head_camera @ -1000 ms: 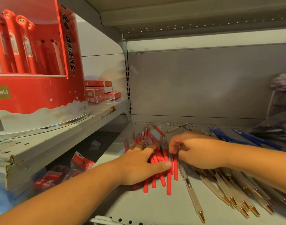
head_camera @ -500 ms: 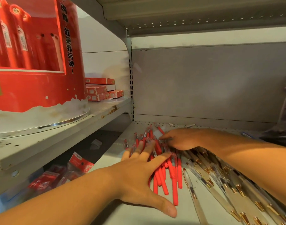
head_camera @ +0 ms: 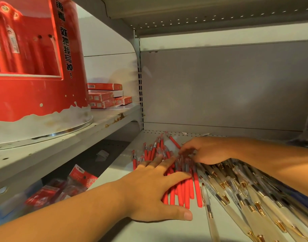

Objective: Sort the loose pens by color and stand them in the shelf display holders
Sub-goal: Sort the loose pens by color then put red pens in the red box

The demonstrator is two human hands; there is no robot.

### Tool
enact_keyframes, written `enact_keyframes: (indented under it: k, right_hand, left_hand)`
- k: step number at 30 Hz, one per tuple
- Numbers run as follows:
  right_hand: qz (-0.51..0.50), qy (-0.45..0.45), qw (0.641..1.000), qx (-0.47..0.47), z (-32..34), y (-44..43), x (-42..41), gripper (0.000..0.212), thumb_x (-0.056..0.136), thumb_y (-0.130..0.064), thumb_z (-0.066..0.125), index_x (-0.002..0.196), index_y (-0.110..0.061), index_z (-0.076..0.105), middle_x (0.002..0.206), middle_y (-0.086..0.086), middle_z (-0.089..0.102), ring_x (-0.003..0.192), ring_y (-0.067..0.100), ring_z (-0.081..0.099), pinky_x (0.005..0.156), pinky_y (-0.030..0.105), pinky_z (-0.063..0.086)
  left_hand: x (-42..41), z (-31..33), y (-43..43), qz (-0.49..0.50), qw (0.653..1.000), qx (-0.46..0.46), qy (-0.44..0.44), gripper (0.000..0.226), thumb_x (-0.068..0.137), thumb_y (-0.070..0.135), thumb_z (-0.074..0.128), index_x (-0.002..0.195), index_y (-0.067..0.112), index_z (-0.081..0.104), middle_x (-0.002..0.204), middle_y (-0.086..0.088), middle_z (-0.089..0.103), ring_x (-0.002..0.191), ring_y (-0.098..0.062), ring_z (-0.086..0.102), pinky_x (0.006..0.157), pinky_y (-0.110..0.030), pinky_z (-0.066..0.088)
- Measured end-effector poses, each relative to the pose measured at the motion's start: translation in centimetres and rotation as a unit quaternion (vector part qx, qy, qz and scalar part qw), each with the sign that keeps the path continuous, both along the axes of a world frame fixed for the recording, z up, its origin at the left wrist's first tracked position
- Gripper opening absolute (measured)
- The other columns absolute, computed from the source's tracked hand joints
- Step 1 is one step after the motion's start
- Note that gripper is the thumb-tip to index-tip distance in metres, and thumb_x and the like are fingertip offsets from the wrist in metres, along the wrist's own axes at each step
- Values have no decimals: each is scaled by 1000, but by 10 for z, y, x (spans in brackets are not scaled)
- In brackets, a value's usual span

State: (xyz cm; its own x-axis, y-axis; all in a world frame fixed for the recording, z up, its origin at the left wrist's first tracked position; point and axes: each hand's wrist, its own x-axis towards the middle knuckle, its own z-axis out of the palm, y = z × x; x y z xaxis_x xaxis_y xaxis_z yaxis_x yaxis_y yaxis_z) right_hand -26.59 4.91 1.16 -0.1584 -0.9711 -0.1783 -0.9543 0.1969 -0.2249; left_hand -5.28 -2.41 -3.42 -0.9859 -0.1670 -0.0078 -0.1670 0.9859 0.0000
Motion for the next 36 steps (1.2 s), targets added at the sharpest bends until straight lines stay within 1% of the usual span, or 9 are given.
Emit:
enact_keyframes:
  k: [5,10,15,19,23,26,28,32,36]
  right_hand:
    - [37,13,999,8,0,10,4,48,91,-19,62,136,-31,49,124,-8,63,110,14,63,90,30,56]
    - [-11,-5,999,-52,7,-24,2,55,95,-5,49,145,-26,42,147,-1,44,131,14,45,99,27,41]
    - [27,-2,999,-45,-3,-65,12,43,102,-14,39,144,-18,46,153,6,39,138,19,38,110,32,30]
    - [32,-8,999,-37,-8,-70,16,33,102,-24,45,128,-13,62,133,7,59,117,19,56,103,35,43]
    - [38,-20,999,-30,-5,-61,17,28,98,-32,52,105,-14,73,103,7,72,97,23,67,91,43,54]
    - [40,-29,998,-41,-3,-59,13,26,96,-33,55,95,-18,76,94,2,74,91,20,68,87,40,56]
    - [7,-52,996,-69,1,-65,6,22,95,-29,57,96,-18,76,96,2,74,87,19,69,83,36,55]
    - [-76,-77,983,-149,6,-87,-10,29,93,-22,57,105,2,69,107,31,65,78,31,60,71,41,49]
    - [-125,-40,991,-34,3,-106,5,60,96,-56,47,130,-7,59,117,15,62,96,24,59,86,36,44]
  left_hand:
    - [1,1,-1,13,1000,2,14,77,77,90,31,142,60,4,163,5,12,149,-32,16,118,-59,16]
    - [1,4,4,1,1000,14,17,79,78,87,38,143,59,4,163,6,13,149,-31,13,117,-61,14]
    - [2,6,7,1,999,24,26,76,79,83,44,141,62,5,164,6,3,151,-31,-1,115,-61,1]
    - [1,7,7,15,999,12,28,75,80,84,41,142,59,6,165,5,-2,151,-32,-2,115,-60,1]
    - [0,7,5,21,1000,8,18,71,80,84,39,140,53,17,162,5,11,147,-32,19,116,-59,21]
    - [1,8,5,12,998,22,54,70,81,82,43,139,53,17,154,8,24,139,-22,33,113,-50,31]
    - [1,9,4,12,997,17,70,72,80,81,45,139,49,21,148,11,32,133,-17,38,110,-43,35]
    - [0,10,4,10,997,3,77,71,80,82,46,136,41,33,143,11,37,129,-13,40,108,-43,39]
    - [0,10,5,12,996,14,84,72,78,84,44,137,43,31,147,12,32,134,-12,32,111,-45,33]
